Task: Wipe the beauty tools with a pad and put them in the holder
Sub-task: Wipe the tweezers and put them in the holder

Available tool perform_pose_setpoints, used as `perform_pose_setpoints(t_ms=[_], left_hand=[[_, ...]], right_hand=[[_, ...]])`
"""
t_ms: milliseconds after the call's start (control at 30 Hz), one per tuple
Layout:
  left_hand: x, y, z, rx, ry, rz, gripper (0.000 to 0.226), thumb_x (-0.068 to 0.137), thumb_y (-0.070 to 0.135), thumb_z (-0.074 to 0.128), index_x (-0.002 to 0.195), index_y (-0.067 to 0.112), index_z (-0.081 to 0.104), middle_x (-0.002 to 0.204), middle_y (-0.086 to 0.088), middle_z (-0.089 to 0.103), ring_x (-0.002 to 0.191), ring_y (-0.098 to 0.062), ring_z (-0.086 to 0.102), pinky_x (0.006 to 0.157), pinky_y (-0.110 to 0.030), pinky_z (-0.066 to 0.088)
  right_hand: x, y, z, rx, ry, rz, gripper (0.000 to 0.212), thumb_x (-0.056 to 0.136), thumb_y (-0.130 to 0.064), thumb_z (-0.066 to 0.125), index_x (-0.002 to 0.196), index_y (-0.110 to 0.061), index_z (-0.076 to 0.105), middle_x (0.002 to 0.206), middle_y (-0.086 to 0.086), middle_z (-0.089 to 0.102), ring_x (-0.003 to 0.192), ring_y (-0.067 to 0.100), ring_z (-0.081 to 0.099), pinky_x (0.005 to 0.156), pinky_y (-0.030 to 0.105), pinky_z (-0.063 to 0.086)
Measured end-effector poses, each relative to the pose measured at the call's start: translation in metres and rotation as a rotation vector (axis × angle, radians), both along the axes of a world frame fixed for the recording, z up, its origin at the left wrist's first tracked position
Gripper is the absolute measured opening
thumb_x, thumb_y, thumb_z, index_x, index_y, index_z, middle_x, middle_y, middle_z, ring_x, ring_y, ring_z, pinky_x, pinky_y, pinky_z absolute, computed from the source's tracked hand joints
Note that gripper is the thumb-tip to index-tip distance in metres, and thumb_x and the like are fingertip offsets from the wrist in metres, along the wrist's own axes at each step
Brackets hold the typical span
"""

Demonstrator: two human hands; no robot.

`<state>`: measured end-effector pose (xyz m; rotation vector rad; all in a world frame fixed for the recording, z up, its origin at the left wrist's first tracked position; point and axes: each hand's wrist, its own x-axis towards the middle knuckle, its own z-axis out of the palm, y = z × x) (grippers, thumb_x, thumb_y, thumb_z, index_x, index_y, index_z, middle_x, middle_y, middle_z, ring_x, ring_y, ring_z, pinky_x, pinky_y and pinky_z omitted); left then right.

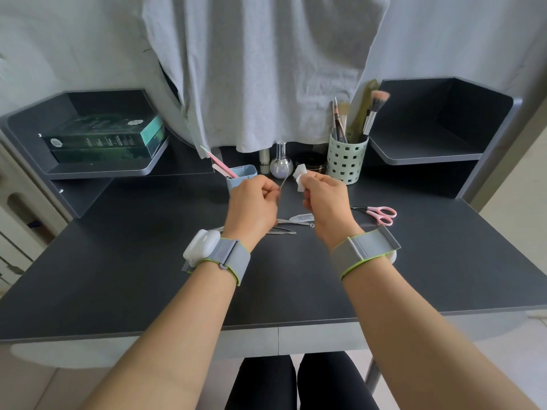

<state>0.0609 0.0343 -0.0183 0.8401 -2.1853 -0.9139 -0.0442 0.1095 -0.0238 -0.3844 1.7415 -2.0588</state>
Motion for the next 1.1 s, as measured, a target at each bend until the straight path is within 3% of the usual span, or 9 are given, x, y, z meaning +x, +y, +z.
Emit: perform_pose_setpoints(t_ms=[200, 367, 567, 700, 867, 1000, 1100], left_hand=[[-0.004, -0.001, 0.001, -0.038, 0.068, 0.023, 0.010, 0.093, 0.014, 0.063, 0.094, 0.013, 0.073, 0.077, 0.006, 0.069, 0.070, -0.011, 0.067, 0.072, -0.026, 0.054], [-0.002, 0.001, 0.004, 0.039, 0.105, -0.002, 0.012, 0.094, 0.008, 0.060, 0.096, 0.009, 0.072, 0.076, 0.001, 0.070, 0.064, -0.011, 0.070, 0.056, -0.020, 0.058], [-0.001, 0.000, 0.002, 0.062, 0.134, -0.001, 0.010, 0.095, 0.011, 0.063, 0.093, 0.009, 0.073, 0.074, -0.002, 0.072, 0.060, -0.014, 0.072, 0.064, -0.032, 0.063], [0.000, -0.001, 0.002, 0.032, 0.111, -0.002, 0.009, 0.094, 0.014, 0.063, 0.095, 0.011, 0.072, 0.079, -0.003, 0.073, 0.067, -0.017, 0.072, 0.070, -0.039, 0.063], [0.003, -0.009, 0.008, -0.073, 0.139, 0.015, 0.010, 0.095, 0.014, 0.061, 0.100, 0.012, 0.069, 0.090, 0.001, 0.069, 0.078, -0.019, 0.069, 0.078, -0.042, 0.059], [0.001, -0.013, 0.020, -0.158, 0.165, 0.004, 0.010, 0.094, 0.016, 0.062, 0.099, 0.014, 0.070, 0.096, 0.000, 0.068, 0.081, -0.014, 0.062, 0.082, -0.035, 0.055], [-0.001, -0.013, 0.026, -0.184, 0.141, -0.019, 0.008, 0.091, 0.017, 0.064, 0.093, 0.016, 0.073, 0.092, 0.003, 0.066, 0.080, -0.012, 0.060, 0.079, -0.025, 0.050]], right_hand=[[0.012, -0.004, -0.006, -0.062, -0.040, 0.120, 0.016, 0.093, -0.003, 0.059, 0.082, -0.009, 0.068, 0.051, -0.009, 0.044, 0.053, 0.010, 0.036, 0.053, 0.022, 0.034], [0.019, -0.006, -0.005, -0.030, 0.032, 0.184, 0.007, 0.095, -0.005, 0.060, 0.094, -0.006, 0.068, 0.061, -0.006, 0.054, 0.056, 0.006, 0.046, 0.056, 0.020, 0.041], [0.017, -0.010, -0.008, 0.060, 0.185, 0.104, 0.009, 0.092, -0.011, 0.066, 0.098, -0.006, 0.071, 0.075, -0.004, 0.063, 0.068, 0.008, 0.052, 0.072, 0.029, 0.046], [0.013, -0.015, -0.010, 0.167, 0.309, 0.063, 0.011, 0.091, -0.020, 0.067, 0.096, -0.011, 0.072, 0.074, -0.007, 0.064, 0.066, 0.009, 0.052, 0.072, 0.034, 0.046], [0.011, -0.013, -0.008, 0.260, 0.454, 0.014, 0.012, 0.095, -0.026, 0.065, 0.097, -0.015, 0.069, 0.076, -0.010, 0.065, 0.060, 0.002, 0.051, 0.064, 0.020, 0.039], [0.013, -0.010, -0.005, 0.316, 0.558, 0.024, 0.006, 0.097, -0.022, 0.061, 0.098, -0.018, 0.065, 0.076, -0.014, 0.060, 0.068, 0.002, 0.052, 0.057, 0.007, 0.035], [0.017, -0.010, -0.004, 0.326, 0.590, 0.043, 0.011, 0.098, -0.022, 0.060, 0.104, -0.016, 0.067, 0.085, -0.007, 0.064, 0.078, 0.009, 0.054, 0.061, 0.014, 0.035]])
